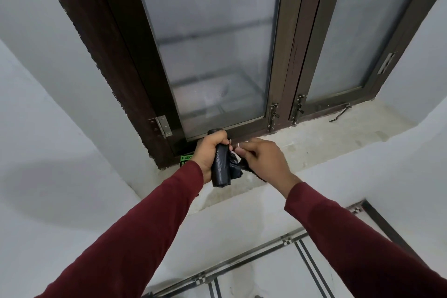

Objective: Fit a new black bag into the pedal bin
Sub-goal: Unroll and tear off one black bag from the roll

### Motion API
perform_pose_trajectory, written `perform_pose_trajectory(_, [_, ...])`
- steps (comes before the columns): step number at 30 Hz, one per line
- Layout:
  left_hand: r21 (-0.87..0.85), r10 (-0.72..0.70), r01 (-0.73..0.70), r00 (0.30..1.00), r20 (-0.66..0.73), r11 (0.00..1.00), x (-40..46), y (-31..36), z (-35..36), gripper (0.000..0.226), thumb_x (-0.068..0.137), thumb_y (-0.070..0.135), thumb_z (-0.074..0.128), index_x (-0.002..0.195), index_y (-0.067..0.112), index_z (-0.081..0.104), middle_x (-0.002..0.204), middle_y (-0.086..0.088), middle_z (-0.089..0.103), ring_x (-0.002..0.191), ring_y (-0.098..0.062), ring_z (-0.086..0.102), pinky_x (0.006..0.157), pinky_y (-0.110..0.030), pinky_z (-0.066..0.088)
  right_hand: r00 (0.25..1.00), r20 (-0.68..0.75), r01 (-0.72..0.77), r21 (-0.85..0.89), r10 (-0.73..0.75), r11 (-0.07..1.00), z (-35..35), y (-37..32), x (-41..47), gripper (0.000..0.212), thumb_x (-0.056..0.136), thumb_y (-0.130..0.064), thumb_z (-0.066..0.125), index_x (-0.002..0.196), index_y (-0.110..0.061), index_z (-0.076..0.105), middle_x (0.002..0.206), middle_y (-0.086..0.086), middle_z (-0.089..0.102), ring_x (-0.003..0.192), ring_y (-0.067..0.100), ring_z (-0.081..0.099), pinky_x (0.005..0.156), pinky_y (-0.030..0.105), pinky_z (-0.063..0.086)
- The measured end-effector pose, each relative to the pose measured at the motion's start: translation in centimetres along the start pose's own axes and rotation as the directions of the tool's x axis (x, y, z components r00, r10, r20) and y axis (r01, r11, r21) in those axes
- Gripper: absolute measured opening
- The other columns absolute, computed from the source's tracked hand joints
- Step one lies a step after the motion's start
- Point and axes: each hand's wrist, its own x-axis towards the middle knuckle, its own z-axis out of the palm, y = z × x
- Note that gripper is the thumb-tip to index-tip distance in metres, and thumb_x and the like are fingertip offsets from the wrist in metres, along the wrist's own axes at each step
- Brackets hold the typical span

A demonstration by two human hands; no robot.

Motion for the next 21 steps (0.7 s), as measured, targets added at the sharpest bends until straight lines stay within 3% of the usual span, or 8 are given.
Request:
perform_pose_trajectory(2, [-0.004,0.003,-0.003,1.000,0.001,1.000,-0.1,-0.3,-0.4,0.009,0.074,0.009,0.053,0.065,0.010,0.051,0.060,-0.004,0.051,0.052,-0.016,0.045,0.051,-0.023,0.045,0.997,-0.027,0.053,-0.443,-0.072,0.895,-0.6,1.4,0.1,0.020,0.099,-0.035,0.059,0.094,-0.027,0.076,0.086,-0.005,0.062,0.076,0.022,0.063,0.060,0.028,0.041])
perform_pose_trajectory(4, [-0.014,-0.002,0.002,1.000,0.008,1.000,-0.4,-0.4,-0.9,0.004,0.070,0.011,0.054,0.068,0.009,0.052,0.060,-0.004,0.052,0.049,-0.015,0.046,0.049,-0.022,0.045,0.993,-0.058,-0.120,-0.507,0.105,0.854,-1.7,3.0,0.2,0.022,0.098,-0.029,0.057,0.088,-0.022,0.075,0.089,-0.003,0.064,0.082,0.028,0.066,0.063,0.030,0.041])
perform_pose_trajectory(6, [0.022,0.025,-0.025,0.999,-0.024,0.999,-0.4,-0.2,-1.5,0.011,0.061,0.014,0.057,0.069,0.007,0.055,0.060,-0.005,0.052,0.049,-0.016,0.047,0.047,-0.021,0.045,0.945,-0.071,-0.324,-0.299,0.318,0.897,-2.4,4.3,0.0,0.028,0.098,-0.030,0.058,0.075,-0.019,0.070,0.079,0.001,0.066,0.074,0.029,0.069,0.061,0.033,0.051])
perform_pose_trajectory(8, [0.037,0.046,-0.043,0.997,-0.061,0.998,-0.1,-0.2,-1.9,0.011,0.063,0.016,0.058,0.070,0.007,0.056,0.060,-0.004,0.053,0.050,-0.016,0.047,0.049,-0.022,0.045,0.868,0.004,-0.491,0.162,0.497,0.856,-2.3,4.3,0.2,0.034,0.097,-0.032,0.062,0.067,-0.017,0.063,0.070,0.007,0.066,0.059,0.030,0.070,0.056,0.038,0.060])
perform_pose_trajectory(12, [0.001,-0.015,0.015,0.996,-0.088,1.000,0.1,-0.7,-2.0,0.014,0.069,0.021,0.063,0.076,0.010,0.058,0.067,-0.004,0.058,0.060,-0.020,0.051,0.061,-0.029,0.048,0.724,0.400,-0.640,0.693,0.562,0.332,-2.1,3.1,1.7,0.013,0.083,-0.015,0.056,0.085,-0.004,0.061,0.087,0.020,0.063,0.078,0.035,0.064,0.075,0.041,0.051])
perform_pose_trajectory(14, [-0.015,-0.042,0.041,0.991,-0.128,0.999,0.5,-1.2,-2.1,0.032,0.058,0.023,0.071,0.086,0.009,0.066,0.077,-0.008,0.062,0.071,-0.026,0.058,0.069,-0.037,0.055,0.776,0.354,-0.607,0.644,0.522,0.466,-2.0,3.8,2.5,0.037,0.063,-0.009,0.051,0.096,0.000,0.065,0.098,0.020,0.064,0.091,0.037,0.063,0.082,0.044,0.050])
perform_pose_trajectory(17, [-0.013,-0.036,0.034,0.987,-0.157,0.999,0.7,-1.4,-2.1,0.062,0.048,0.021,0.079,0.107,0.007,0.068,0.094,-0.015,0.064,0.087,-0.035,0.064,0.082,-0.051,0.059,0.878,0.200,-0.476,0.290,0.434,0.830,-2.7,4.2,3.3,0.051,0.073,0.001,0.049,0.115,-0.017,0.072,0.094,0.006,0.066,0.091,0.026,0.064,0.078,0.031,0.050])
perform_pose_trajectory(21, [0.138,0.016,0.009,0.983,-0.184,0.990,0.6,-1.3,-2.4,0.071,0.053,0.026,0.076,0.121,0.006,0.071,0.099,-0.008,0.070,0.098,-0.029,0.064,0.091,-0.043,0.053,0.977,0.072,-0.199,-0.009,0.199,0.980,-2.4,5.0,4.4,0.045,0.077,0.014,0.049,0.108,-0.016,0.062,0.084,-0.002,0.062,0.093,0.025,0.056,0.076,0.029,0.041])
